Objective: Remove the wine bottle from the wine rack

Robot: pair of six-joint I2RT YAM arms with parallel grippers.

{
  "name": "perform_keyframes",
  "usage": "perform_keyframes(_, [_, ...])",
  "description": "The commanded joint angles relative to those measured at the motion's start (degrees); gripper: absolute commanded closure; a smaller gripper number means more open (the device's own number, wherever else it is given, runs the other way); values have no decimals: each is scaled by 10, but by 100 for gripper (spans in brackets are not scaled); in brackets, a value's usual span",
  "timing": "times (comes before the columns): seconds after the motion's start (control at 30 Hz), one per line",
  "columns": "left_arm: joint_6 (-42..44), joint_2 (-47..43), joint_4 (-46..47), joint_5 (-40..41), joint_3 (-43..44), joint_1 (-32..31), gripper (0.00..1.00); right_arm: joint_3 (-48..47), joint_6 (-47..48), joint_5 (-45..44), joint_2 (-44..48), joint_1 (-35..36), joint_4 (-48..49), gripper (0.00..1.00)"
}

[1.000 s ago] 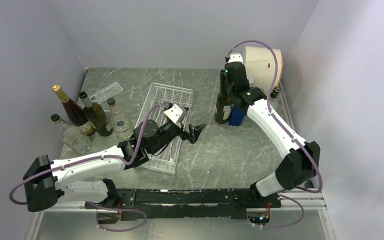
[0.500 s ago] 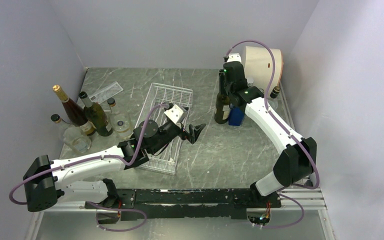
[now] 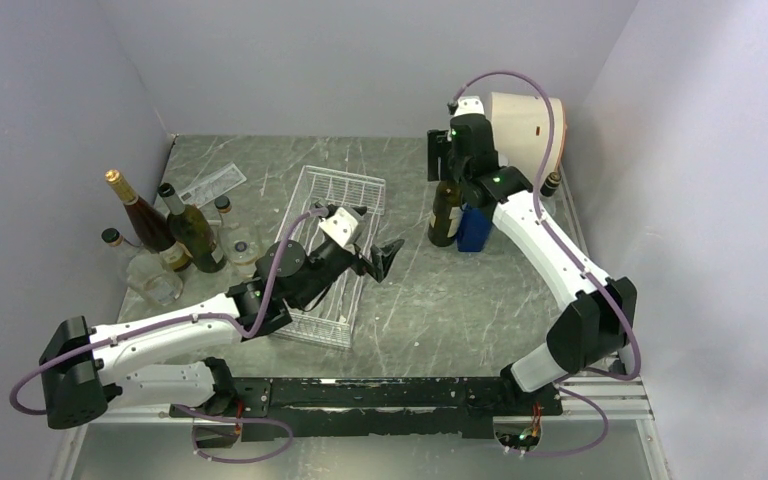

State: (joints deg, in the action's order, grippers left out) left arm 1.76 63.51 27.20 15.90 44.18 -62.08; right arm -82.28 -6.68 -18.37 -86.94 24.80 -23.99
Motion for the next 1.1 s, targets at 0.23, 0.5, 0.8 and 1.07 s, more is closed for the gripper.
perform_keyframes(0.23, [45,-16,18,55,5,-2,1,-70,12,105,74,-4,-18,17])
perform_keyframes(0.5, [92,-29,-14,48,36,56,2,-53,11,133,191,-4,-24,5])
perform_keyframes(0.8, [-25,-44,-195,-7,212,337,3,-10,24,37,357,-4,-105,0])
perform_keyframes(1.07, [-6,-150,-324,17,292,363,3,59,17,0,489,-3,-111,0])
